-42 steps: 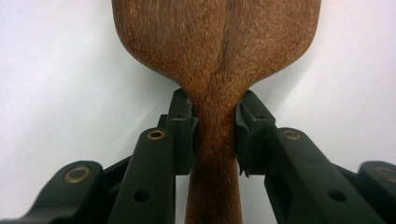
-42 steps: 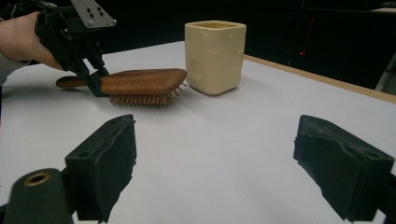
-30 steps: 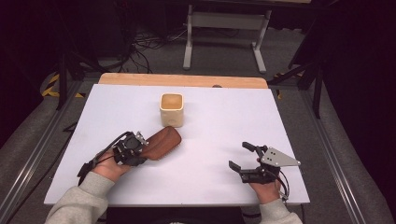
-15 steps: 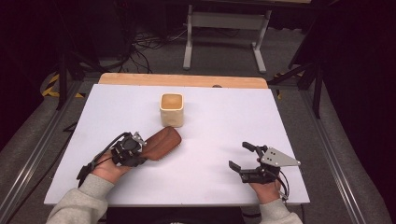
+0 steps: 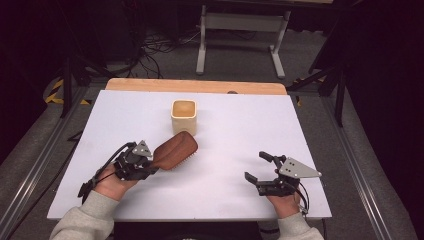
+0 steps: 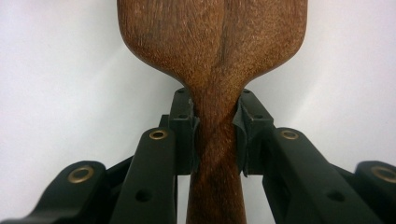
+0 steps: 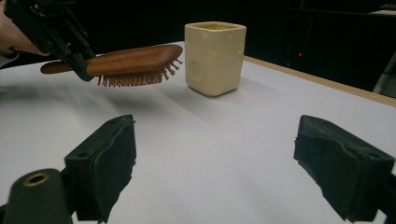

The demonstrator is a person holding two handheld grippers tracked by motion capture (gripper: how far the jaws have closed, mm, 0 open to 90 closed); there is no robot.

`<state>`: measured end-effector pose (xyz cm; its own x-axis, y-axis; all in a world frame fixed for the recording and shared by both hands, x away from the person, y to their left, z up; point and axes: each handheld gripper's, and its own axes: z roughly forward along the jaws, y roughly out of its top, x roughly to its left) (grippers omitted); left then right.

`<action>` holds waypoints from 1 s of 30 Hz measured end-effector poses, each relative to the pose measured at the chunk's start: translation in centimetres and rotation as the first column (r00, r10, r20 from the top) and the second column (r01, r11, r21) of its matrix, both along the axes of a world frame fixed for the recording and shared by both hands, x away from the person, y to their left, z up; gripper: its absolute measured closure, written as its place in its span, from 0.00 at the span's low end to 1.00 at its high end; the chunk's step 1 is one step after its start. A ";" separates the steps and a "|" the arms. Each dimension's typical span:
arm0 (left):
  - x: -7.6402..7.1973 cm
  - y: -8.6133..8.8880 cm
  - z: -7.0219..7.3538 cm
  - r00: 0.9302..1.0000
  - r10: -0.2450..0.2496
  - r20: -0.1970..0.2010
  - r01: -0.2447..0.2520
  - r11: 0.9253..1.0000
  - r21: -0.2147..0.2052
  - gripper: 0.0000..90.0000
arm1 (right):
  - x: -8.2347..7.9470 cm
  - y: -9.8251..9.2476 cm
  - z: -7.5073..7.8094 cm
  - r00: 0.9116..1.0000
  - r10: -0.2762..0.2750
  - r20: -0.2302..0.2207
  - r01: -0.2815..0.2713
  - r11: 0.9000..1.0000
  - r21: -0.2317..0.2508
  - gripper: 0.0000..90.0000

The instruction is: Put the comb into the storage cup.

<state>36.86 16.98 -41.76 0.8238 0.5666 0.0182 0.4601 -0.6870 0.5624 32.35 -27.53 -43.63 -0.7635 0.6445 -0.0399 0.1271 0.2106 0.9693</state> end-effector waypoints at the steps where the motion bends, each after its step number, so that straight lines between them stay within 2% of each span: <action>1: -0.1 0.0 0.1 1.000 0.000 0.013 0.000 1.000 -0.008 0.81 | 0.0 0.0 0.0 1.000 0.000 0.000 0.000 1.000 0.000 0.15; 6: -1.0 0.2 0.6 0.997 0.007 0.080 -0.001 0.997 -0.075 0.81 | 0.0 0.0 0.1 1.000 0.002 0.004 -0.002 1.000 0.000 0.15; 9: -1.4 0.3 0.7 0.994 0.007 0.107 0.005 0.994 -0.105 0.81 | 0.0 0.1 0.2 1.000 0.004 0.000 -0.004 1.000 -0.005 0.15; 17: -2.5 0.4 0.5 0.981 0.017 0.195 0.016 0.986 -0.166 0.81 | 0.2 0.4 0.7 1.000 0.025 -0.011 -0.025 1.000 -0.014 0.16; 20: -2.7 0.4 0.4 0.976 0.020 0.215 0.020 0.984 -0.179 0.81 | 0.3 0.6 1.1 0.999 0.040 -0.028 -0.040 0.999 -0.016 0.16; 21: -2.7 0.4 0.4 0.978 0.017 0.208 0.023 0.982 -0.187 0.81 | 0.3 0.8 1.2 0.999 0.045 -0.029 -0.046 0.999 -0.020 0.16; 30: -3.2 0.1 0.1 0.971 0.023 0.239 0.023 0.982 -0.186 0.81 | 1.1 2.7 2.8 0.992 0.096 -0.077 -0.099 0.994 -0.041 0.12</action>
<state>33.64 17.11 -41.63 0.8083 0.5787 0.1085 0.2969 -0.5597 0.7737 33.46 -24.80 -40.81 -0.8247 0.5655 -0.0077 0.1754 0.2687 0.9471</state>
